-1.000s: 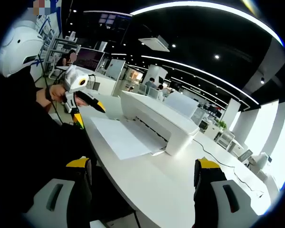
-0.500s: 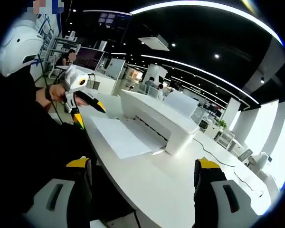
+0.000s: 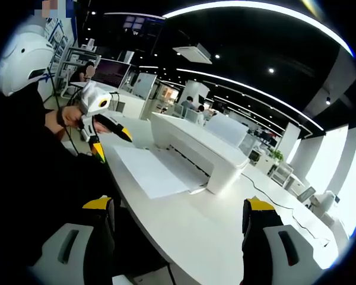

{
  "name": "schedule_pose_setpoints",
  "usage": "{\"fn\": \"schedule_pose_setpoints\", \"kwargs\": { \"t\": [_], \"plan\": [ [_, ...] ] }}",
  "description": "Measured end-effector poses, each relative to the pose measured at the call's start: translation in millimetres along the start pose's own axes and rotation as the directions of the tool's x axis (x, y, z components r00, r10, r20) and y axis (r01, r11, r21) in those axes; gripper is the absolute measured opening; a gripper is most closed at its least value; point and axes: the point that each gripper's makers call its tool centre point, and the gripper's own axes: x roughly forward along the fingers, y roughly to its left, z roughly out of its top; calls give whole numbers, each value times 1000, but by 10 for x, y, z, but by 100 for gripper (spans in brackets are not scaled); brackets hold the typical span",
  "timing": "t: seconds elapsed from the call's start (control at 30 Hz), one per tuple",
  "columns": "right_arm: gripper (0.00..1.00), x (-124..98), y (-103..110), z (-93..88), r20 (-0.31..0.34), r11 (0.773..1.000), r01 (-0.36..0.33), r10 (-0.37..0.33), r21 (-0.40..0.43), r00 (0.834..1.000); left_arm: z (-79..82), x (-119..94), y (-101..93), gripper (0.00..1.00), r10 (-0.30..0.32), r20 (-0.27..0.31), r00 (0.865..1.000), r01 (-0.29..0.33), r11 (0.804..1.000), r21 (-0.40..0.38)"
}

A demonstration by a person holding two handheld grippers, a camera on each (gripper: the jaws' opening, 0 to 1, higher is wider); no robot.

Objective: Remove the paper from the printer output slot and place it on top of the printer

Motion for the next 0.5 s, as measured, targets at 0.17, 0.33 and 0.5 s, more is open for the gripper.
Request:
{"fn": "schedule_pose_setpoints", "kwargs": {
  "t": [0.17,0.33,0.5],
  "plan": [
    [84,-3,-4,-11,-5,1000,2,-2,-2,1000,-3,13,-17,77,-6,-1,1000,6,1000,-1],
    [84,-13,-19,-9,-2,1000,4,-4,0,1000,-22,34,-21,77,-10,-6,1000,10,1000,-3],
    [84,-7,-18,-11,-3,1000,3,-3,1,1000,-23,46,-31,77,-15,-7,1000,15,1000,-5]
  ]
}}
